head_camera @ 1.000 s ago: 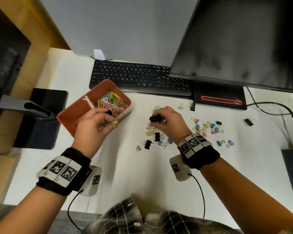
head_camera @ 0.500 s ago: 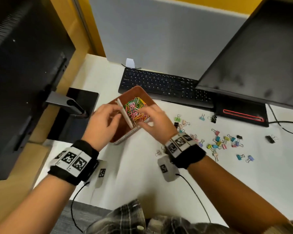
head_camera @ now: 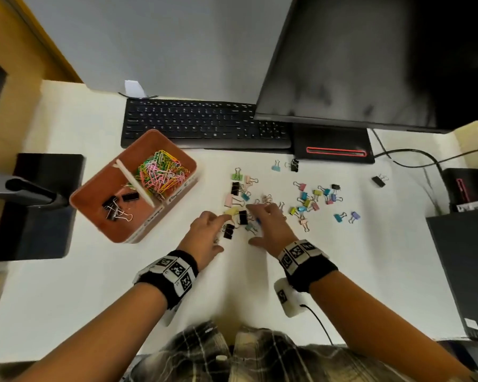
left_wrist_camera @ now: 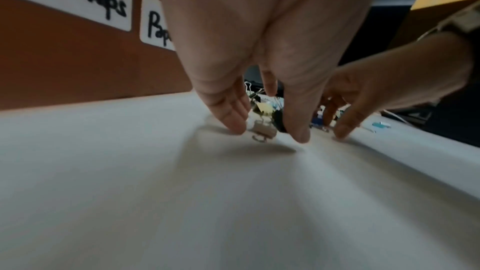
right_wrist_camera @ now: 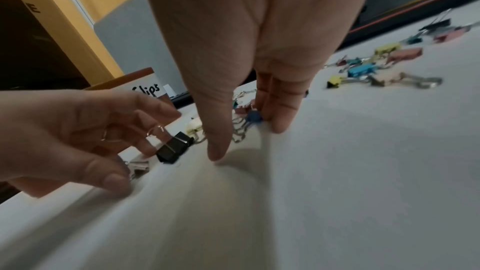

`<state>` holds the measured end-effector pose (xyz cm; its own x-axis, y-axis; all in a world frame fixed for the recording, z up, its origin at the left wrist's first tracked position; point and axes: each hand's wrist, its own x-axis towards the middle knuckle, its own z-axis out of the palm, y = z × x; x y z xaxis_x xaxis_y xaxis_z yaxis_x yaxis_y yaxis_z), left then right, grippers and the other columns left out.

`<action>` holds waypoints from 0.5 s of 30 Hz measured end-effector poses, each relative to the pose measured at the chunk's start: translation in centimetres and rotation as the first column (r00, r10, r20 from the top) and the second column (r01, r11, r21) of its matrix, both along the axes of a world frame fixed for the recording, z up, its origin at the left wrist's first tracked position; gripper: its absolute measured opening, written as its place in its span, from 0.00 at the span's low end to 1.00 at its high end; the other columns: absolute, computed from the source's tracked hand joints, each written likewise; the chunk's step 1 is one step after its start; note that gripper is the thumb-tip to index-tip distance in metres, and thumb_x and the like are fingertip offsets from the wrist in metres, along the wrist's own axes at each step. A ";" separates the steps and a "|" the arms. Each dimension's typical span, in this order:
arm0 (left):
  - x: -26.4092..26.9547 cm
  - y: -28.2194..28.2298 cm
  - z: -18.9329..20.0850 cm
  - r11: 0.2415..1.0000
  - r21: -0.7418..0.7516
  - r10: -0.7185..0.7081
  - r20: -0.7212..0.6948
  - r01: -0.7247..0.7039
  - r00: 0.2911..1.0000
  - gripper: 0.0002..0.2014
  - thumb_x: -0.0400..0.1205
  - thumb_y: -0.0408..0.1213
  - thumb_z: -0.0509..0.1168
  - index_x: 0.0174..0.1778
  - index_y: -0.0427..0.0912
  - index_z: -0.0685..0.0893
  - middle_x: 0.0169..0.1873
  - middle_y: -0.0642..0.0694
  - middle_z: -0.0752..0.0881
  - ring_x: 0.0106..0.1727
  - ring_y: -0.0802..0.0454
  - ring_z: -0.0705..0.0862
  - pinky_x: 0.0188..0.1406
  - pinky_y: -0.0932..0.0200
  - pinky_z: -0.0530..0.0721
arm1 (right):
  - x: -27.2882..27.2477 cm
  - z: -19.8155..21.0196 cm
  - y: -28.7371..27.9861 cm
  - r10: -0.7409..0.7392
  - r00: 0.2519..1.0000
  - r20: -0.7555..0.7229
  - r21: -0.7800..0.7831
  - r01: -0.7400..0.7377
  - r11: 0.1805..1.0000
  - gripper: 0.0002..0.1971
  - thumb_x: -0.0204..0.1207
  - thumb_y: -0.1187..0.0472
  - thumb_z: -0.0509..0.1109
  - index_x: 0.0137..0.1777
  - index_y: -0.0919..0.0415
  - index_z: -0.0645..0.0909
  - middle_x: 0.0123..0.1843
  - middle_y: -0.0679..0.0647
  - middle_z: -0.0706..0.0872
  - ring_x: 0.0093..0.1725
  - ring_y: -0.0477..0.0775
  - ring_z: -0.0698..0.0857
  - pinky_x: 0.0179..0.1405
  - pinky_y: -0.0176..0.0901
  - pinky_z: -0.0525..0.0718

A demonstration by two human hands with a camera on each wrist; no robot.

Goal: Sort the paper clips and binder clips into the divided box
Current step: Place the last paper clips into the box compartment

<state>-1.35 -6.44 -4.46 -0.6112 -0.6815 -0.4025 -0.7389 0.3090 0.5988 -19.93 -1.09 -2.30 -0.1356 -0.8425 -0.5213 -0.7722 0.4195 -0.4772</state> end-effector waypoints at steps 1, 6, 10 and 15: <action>-0.1 0.1 -0.4 1.000 -0.010 -0.008 -0.011 0.008 1.000 0.32 0.71 0.29 0.71 0.70 0.54 0.71 0.62 0.45 0.71 0.63 0.46 0.72 0.63 0.57 0.73 | 0.4 -0.2 -0.4 0.005 1.000 0.009 -0.014 -0.005 1.000 0.39 0.66 0.62 0.78 0.76 0.49 0.64 0.72 0.60 0.66 0.71 0.61 0.71 0.73 0.53 0.72; -0.1 -0.1 -1.0 0.992 -0.100 -0.080 -0.066 0.073 0.995 0.11 0.78 0.29 0.65 0.55 0.43 0.84 0.53 0.42 0.79 0.52 0.42 0.80 0.51 0.55 0.78 | 1.3 -1.3 -1.8 0.019 0.999 0.046 -0.078 -0.015 0.997 0.26 0.69 0.66 0.74 0.67 0.53 0.75 0.62 0.58 0.74 0.62 0.59 0.76 0.61 0.44 0.75; 0.7 -0.2 -1.2 0.993 -0.114 0.006 -0.197 -0.029 0.980 0.11 0.72 0.23 0.70 0.48 0.38 0.87 0.45 0.38 0.84 0.46 0.40 0.85 0.50 0.55 0.82 | 0.9 -1.6 -2.0 0.036 0.998 0.044 -0.120 -0.031 0.992 0.19 0.73 0.64 0.72 0.64 0.55 0.78 0.57 0.58 0.79 0.55 0.56 0.80 0.50 0.37 0.71; 1.4 -0.4 -1.3 0.983 -0.106 0.117 -0.253 -0.148 0.960 0.07 0.71 0.25 0.73 0.42 0.38 0.88 0.40 0.43 0.86 0.40 0.46 0.85 0.44 0.73 0.75 | 0.5 -1.7 -1.9 -0.001 0.996 0.094 -0.159 0.016 0.987 0.20 0.72 0.68 0.72 0.64 0.56 0.79 0.54 0.56 0.79 0.46 0.48 0.76 0.46 0.32 0.73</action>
<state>0.05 -6.83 -5.76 -0.5814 -0.7977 -0.1602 -0.6136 0.3006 0.7301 -19.39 -3.00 -3.98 -0.1005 -0.9149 -0.3909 -0.7179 0.3387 -0.6082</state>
